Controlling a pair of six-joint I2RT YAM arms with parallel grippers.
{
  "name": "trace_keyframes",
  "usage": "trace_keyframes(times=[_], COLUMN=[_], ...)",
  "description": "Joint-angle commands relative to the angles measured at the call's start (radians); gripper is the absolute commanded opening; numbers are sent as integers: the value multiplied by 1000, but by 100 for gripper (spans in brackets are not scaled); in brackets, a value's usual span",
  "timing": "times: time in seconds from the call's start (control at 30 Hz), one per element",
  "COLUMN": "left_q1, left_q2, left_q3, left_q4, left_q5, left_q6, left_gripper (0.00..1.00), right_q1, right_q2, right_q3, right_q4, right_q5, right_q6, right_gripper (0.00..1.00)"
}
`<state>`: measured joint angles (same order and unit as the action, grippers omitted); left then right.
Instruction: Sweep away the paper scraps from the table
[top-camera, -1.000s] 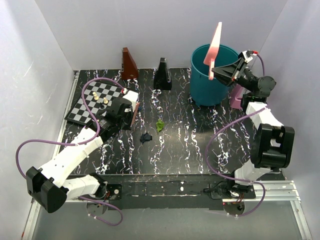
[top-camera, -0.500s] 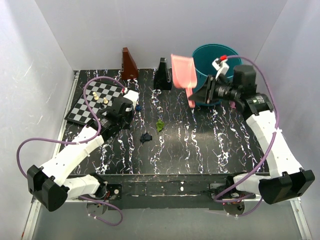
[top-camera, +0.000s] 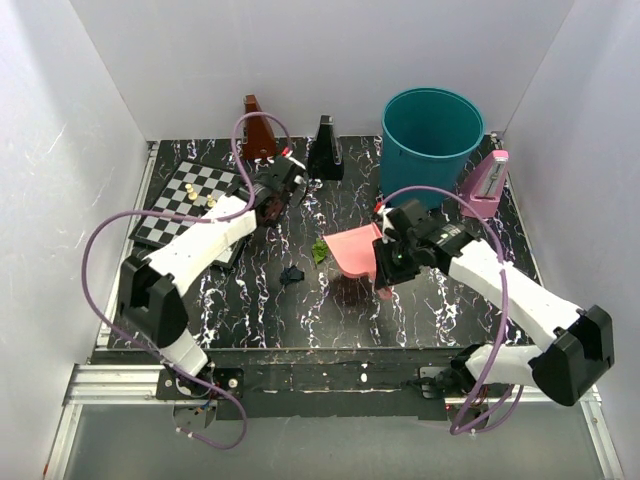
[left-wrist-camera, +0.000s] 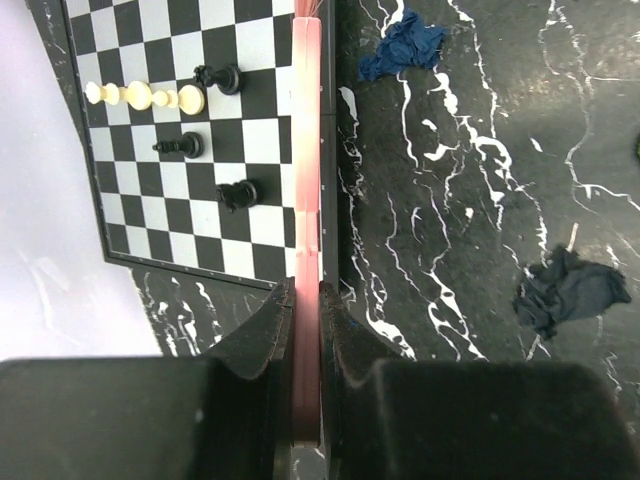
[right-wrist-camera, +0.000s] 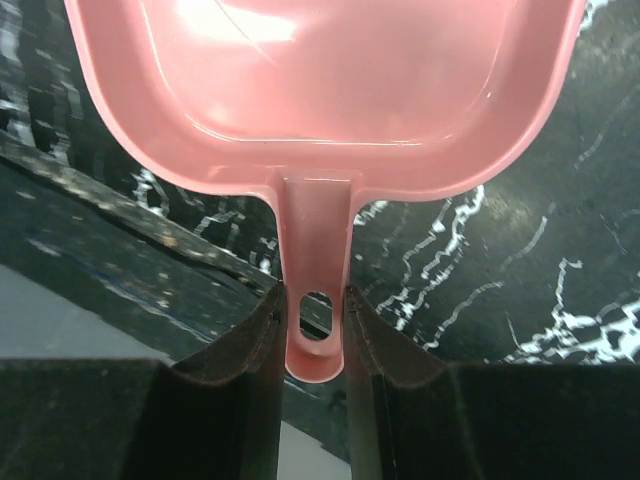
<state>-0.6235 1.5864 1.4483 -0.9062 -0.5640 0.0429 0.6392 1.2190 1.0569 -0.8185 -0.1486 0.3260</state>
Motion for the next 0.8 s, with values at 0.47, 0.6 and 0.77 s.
trace_keyframes(times=[0.47,0.6,0.77], left_q1=[-56,-65,-65], left_q2=[406,405,328], left_q3=[340,392,409], left_q4=[-255,-319,-349], left_q5=[89,306,432], left_q6=[118,78,41], left_gripper=[0,0,0], right_q1=[209,224,229], right_q2=[60,80,102], right_q3=[-26,-34,-43], right_q4=[-177,-160,-133], right_q5=[184,202,190], right_q6=[-10,-15,-27], right_gripper=[1,1,1])
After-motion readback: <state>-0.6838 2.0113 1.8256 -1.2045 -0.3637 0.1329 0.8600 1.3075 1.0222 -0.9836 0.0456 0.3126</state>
